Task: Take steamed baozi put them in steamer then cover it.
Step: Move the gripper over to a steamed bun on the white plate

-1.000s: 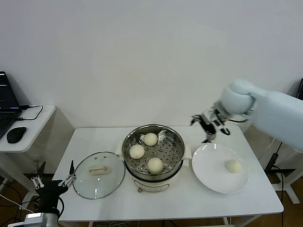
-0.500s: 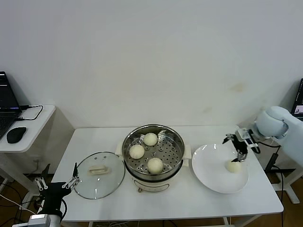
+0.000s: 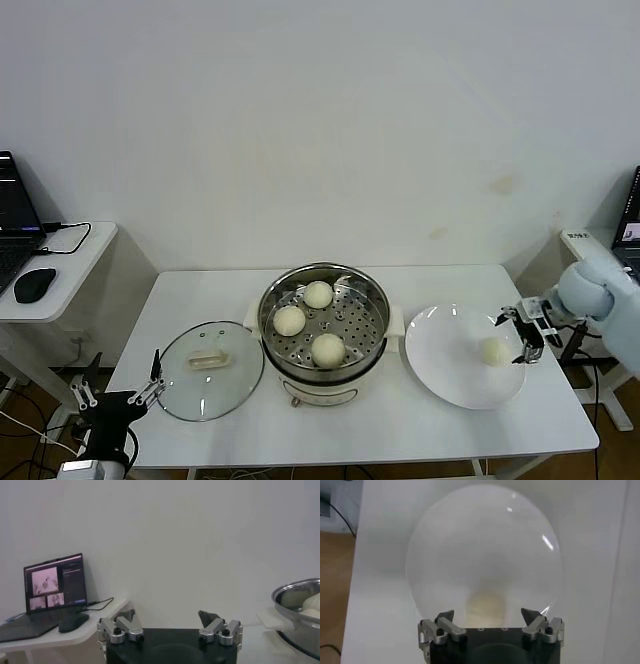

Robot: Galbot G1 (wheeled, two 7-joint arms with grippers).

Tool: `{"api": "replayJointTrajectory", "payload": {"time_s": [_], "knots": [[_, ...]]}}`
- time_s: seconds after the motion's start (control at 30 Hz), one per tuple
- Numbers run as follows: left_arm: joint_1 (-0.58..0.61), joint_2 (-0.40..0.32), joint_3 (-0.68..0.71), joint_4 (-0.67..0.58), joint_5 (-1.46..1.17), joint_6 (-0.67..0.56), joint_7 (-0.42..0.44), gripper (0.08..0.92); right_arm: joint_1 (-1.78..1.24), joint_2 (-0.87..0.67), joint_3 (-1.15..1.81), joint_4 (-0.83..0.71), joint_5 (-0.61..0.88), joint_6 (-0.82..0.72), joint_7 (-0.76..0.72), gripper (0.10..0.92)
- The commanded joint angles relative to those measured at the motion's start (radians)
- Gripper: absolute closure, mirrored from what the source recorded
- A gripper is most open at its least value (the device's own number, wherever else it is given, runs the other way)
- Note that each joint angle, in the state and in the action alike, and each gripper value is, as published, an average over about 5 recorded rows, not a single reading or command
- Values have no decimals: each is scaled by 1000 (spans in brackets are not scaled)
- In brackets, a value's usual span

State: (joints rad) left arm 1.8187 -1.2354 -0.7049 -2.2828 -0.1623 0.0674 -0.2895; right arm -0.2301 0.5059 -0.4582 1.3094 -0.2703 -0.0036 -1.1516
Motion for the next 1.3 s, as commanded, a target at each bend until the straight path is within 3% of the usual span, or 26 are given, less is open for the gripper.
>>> {"api": "replayJointTrajectory", "payload": {"time_s": [0.03,0.6,1.07,1.3], "knots": [[5,-3,-7,-1,0,0,0,177,-76,110,73,-139,-110,39,34,203],[-9,-2,-8,18,-2,0,0,177,-51,204,45,-253,-184,30,53,211],[-15,1,-4,21,-2,0,0,177,-45,208,47,-250,-178,12,63,389],[-12,3,-8,16,-2,-1,-1,177,14,161,1,-172,-104,-25,43,458]]}}
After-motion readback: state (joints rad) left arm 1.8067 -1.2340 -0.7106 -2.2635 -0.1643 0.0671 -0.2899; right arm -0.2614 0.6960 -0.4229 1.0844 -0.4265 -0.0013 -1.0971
